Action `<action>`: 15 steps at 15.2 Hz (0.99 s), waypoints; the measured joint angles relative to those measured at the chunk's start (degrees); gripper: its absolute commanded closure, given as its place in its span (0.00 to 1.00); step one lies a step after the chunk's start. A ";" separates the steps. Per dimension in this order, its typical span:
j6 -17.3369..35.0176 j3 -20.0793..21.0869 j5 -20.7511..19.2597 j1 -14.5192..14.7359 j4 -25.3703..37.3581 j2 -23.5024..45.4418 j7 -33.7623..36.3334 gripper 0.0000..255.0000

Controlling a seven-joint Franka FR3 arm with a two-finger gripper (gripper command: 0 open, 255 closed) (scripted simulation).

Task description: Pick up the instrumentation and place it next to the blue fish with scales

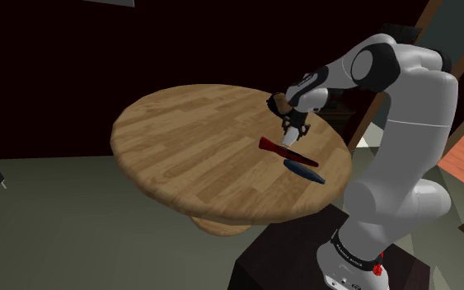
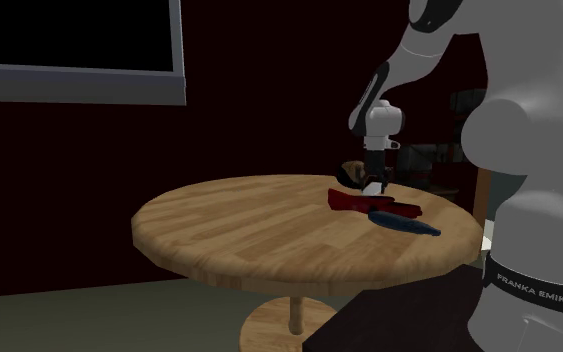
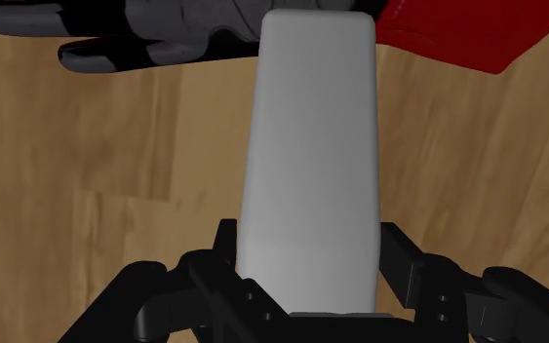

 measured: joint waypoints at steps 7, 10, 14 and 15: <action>4.35 0.21 0.43 -0.13 -0.48 3.65 -0.19 1.00; 6.09 0.37 0.64 -0.18 -0.48 5.19 -0.29 1.00; 6.41 0.39 0.69 -0.23 -0.38 5.52 -0.36 1.00; 6.50 0.40 0.70 -0.24 -0.45 5.49 -0.40 1.00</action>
